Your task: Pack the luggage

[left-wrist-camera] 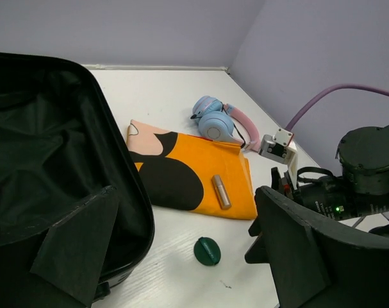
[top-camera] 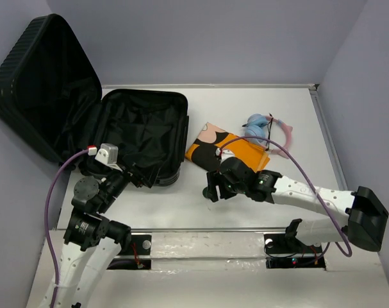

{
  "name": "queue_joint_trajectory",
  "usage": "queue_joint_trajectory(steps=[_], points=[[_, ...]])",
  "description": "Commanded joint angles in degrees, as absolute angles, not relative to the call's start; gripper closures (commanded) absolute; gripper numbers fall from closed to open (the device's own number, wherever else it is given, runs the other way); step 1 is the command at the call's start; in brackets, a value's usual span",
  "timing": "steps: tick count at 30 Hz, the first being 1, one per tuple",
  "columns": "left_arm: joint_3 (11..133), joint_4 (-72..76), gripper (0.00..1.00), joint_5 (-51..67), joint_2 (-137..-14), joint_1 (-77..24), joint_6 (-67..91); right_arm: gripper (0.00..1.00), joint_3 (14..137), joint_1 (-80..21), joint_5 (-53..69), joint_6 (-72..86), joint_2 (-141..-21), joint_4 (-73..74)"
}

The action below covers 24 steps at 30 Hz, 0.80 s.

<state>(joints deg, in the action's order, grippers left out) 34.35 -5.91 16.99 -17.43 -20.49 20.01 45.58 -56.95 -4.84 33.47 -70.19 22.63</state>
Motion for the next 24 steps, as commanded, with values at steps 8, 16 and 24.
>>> queue_joint_trajectory(steps=[8, 16, 24], points=[[36.04, -5.27, 0.01, 18.28, -16.61, -20.21, 19.69, 0.28, 50.97, -59.50, -14.32, 34.80, -77.60, 20.30], [35.95, -5.27, 0.01, 17.93, -15.82, -20.21, 19.86, 0.28, 55.54, -61.17, -18.19, 34.72, -86.48, 22.06], [35.86, -5.45, 0.01, 17.84, -15.73, -20.21, 19.95, 0.32, 59.24, -61.70, -20.65, 34.36, -95.70, 23.29]])
